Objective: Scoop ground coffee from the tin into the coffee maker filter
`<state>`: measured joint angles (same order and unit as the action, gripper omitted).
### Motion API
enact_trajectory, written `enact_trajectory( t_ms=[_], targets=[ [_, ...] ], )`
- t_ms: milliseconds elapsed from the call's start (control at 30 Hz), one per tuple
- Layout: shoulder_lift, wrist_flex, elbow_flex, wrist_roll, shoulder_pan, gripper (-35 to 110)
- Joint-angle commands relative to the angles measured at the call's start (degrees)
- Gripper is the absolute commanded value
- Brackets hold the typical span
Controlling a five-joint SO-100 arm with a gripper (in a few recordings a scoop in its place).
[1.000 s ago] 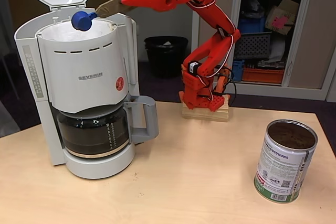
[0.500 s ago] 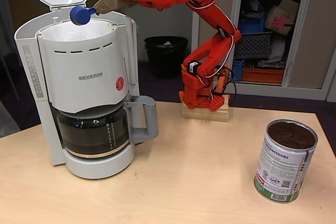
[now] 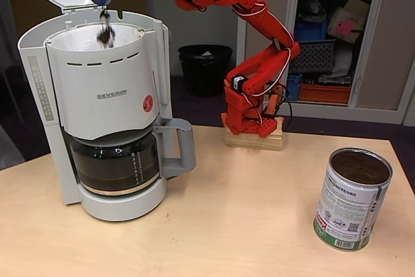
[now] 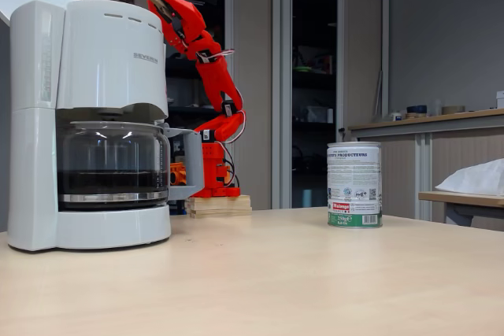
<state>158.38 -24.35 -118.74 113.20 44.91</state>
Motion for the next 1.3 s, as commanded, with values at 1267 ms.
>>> enact_trajectory(
  t_ms=[1267],
  targets=[
    [-5.01,34.45,-3.52,62.4,8.88,0]
  ],
)
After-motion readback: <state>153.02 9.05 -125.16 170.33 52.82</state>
